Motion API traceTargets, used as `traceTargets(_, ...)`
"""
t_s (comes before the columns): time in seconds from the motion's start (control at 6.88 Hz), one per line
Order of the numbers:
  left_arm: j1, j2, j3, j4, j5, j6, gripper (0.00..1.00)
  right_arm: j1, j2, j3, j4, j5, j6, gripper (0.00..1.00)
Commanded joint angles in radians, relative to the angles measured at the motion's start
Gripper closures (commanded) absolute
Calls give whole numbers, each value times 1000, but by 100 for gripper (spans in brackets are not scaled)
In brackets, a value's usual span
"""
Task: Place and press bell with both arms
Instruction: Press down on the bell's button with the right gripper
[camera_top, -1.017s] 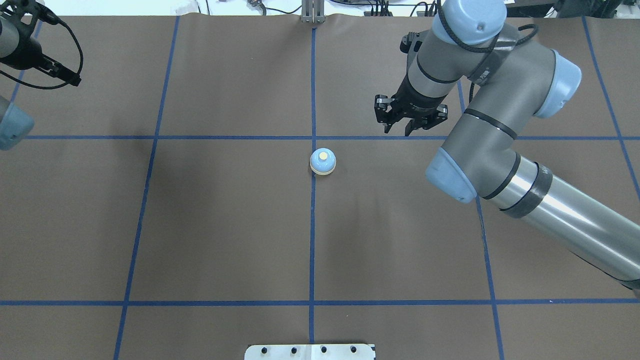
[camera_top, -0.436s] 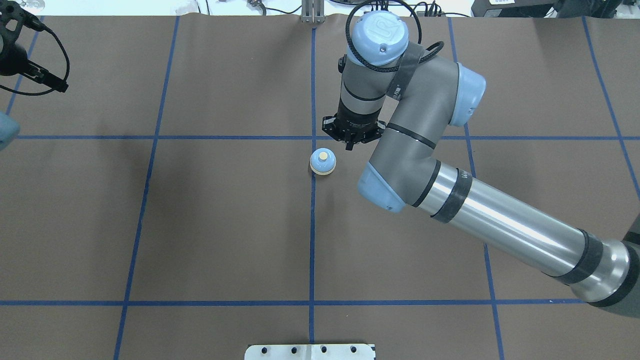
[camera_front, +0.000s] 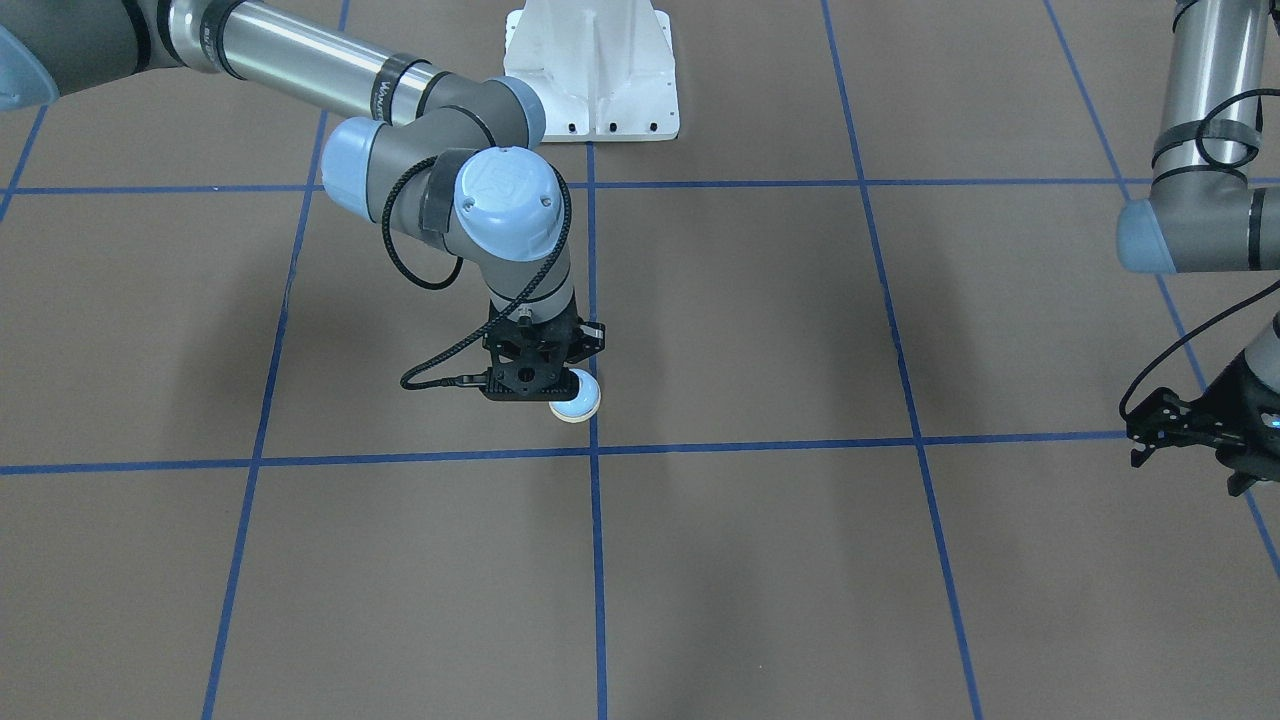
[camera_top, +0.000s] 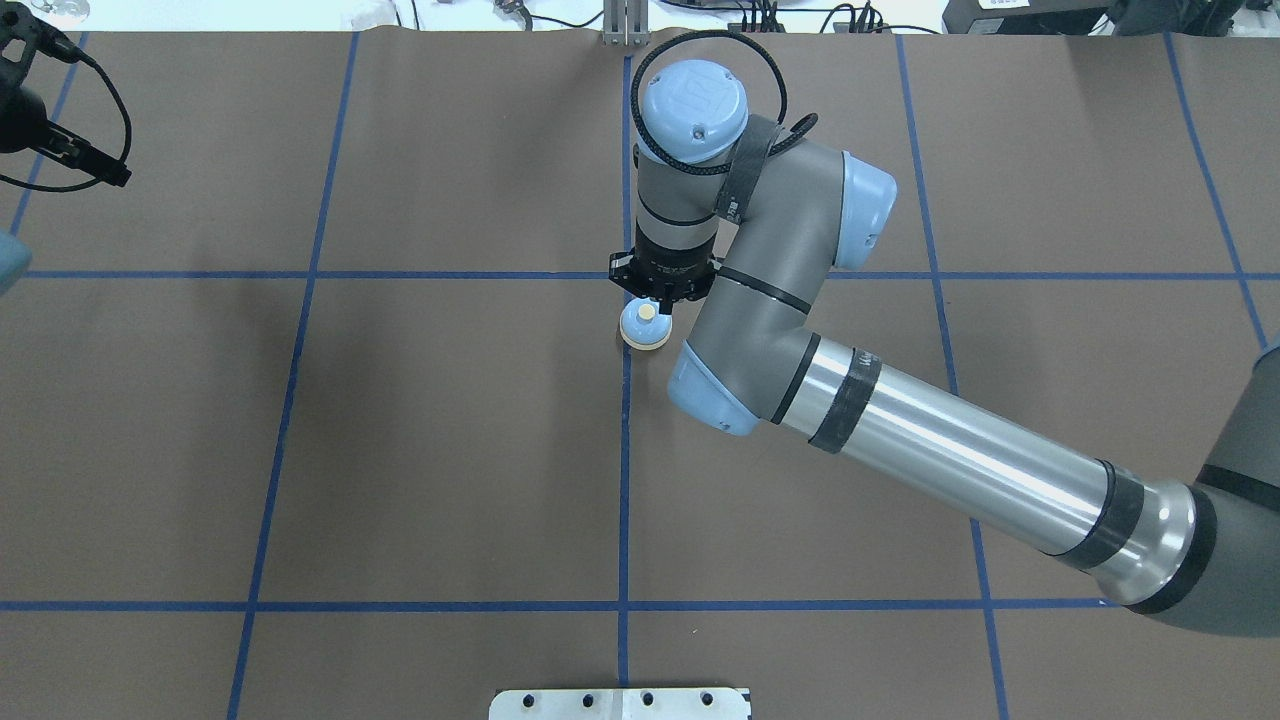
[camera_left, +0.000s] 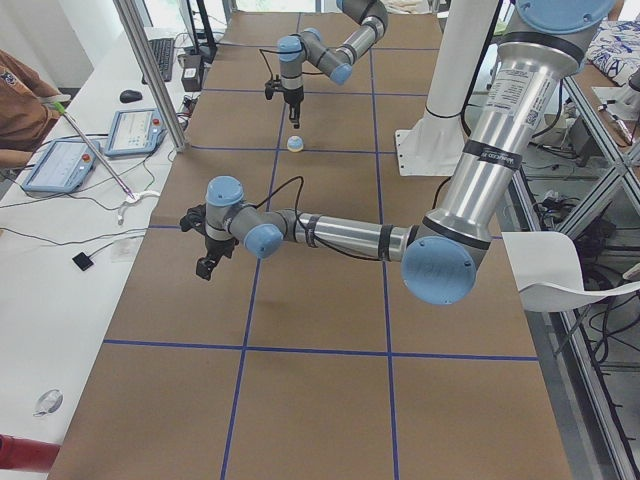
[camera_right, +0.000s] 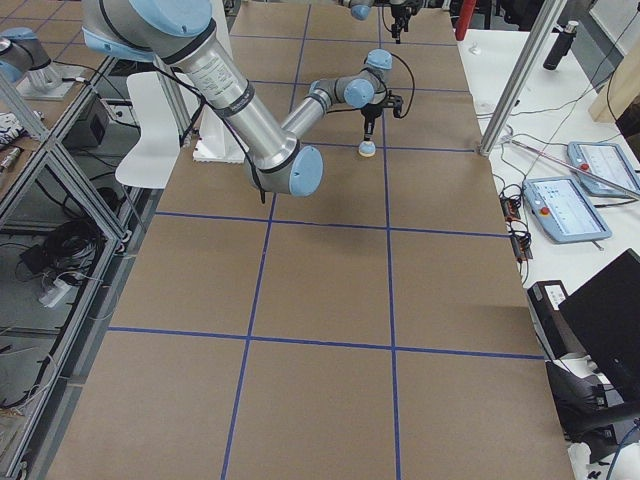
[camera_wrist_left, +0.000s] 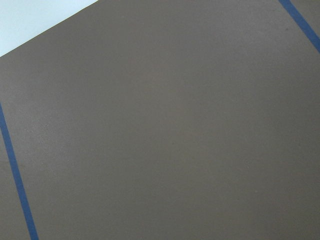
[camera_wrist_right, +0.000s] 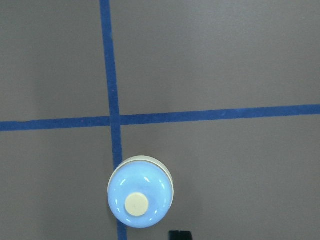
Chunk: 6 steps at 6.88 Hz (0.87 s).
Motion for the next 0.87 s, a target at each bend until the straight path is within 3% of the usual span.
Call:
traceTargets(0.0, 0, 1, -1, -1, -1, 0, 0, -10, 30, -43, 24, -11, 3, 100)
traceTargets(0.73, 0, 3, -1, -2, -1, 0, 0, -28, 21, -76, 54, -30, 3, 100)
